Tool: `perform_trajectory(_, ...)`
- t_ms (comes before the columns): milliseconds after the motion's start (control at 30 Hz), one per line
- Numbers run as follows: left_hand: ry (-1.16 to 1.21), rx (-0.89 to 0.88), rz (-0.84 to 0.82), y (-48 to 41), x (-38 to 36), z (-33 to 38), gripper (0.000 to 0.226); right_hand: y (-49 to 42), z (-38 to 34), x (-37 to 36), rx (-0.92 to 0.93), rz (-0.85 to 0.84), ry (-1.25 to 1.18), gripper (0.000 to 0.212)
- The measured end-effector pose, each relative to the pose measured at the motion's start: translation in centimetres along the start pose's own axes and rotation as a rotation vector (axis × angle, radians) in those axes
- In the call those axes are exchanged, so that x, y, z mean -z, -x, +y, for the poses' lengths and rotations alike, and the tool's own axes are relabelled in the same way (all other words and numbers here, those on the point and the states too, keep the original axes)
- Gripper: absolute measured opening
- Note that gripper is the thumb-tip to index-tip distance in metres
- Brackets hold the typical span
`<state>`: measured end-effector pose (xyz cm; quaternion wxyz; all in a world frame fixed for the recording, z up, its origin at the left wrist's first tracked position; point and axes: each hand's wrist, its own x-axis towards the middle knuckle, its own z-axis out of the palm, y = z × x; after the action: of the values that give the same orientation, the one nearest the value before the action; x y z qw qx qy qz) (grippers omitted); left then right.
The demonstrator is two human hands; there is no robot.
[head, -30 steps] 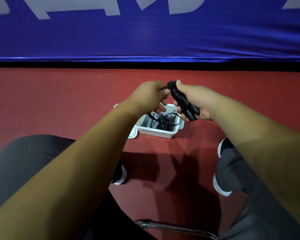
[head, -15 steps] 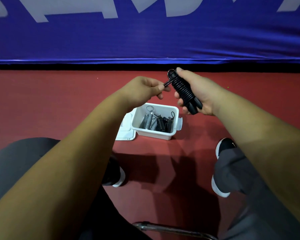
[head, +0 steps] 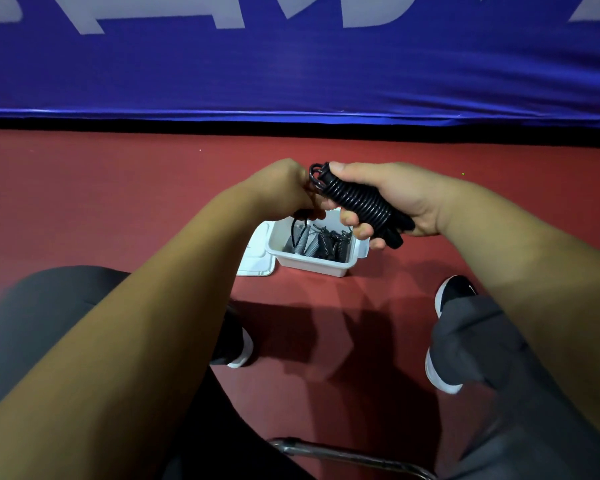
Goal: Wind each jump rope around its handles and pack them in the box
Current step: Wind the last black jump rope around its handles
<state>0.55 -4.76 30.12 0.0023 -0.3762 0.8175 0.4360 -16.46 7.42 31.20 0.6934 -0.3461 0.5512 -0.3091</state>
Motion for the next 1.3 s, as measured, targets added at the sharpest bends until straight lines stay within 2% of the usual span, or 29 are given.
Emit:
perform_trajectory(100,-0.033,-0.052,0.021,0.1,0.0,-0.2,0.025,0.3,0.2,-0.6,-0.083,-0.120,0.004,0.054)
perform_trajectory(200,0.111,-0.085,0.057,0.1,0.2,0.0,0.024,0.4,0.8,-1.1,-0.158,-0.243,0.010,0.059)
perform_trajectory(300,0.268,-0.104,0.057,0.0,0.3,0.7,0.025,0.2,1.3,-1.1,-0.213,-0.276,0.068,0.048)
perform_trajectory(500,0.138,-0.218,0.167,-0.1,0.4,2.1,0.028,-1.1,2.8,-0.2,-0.180,0.020,0.257,0.037)
perform_trajectory(700,0.001,-0.259,0.237,0.0,0.5,2.8,0.036,-1.4,2.8,-0.2,-0.081,0.183,0.264,0.036)
perform_trajectory(967,-0.239,-0.292,0.186,1.0,1.7,3.8,0.026,-2.1,3.0,0.7,-0.060,0.408,0.246,0.040)
perform_trajectory(1067,-0.362,-0.224,0.190,0.8,1.9,3.5,0.034,-2.5,3.2,1.0,-0.027,0.438,0.170,0.033)
perform_trajectory(1200,-0.453,-0.121,0.133,0.8,0.9,3.2,0.017,-3.0,3.2,0.8,-0.001,0.464,0.086,0.023)
perform_trajectory(1300,-0.443,-0.071,0.109,1.0,0.3,3.1,0.020,-2.9,2.8,0.8,-0.007,0.467,0.034,0.020)
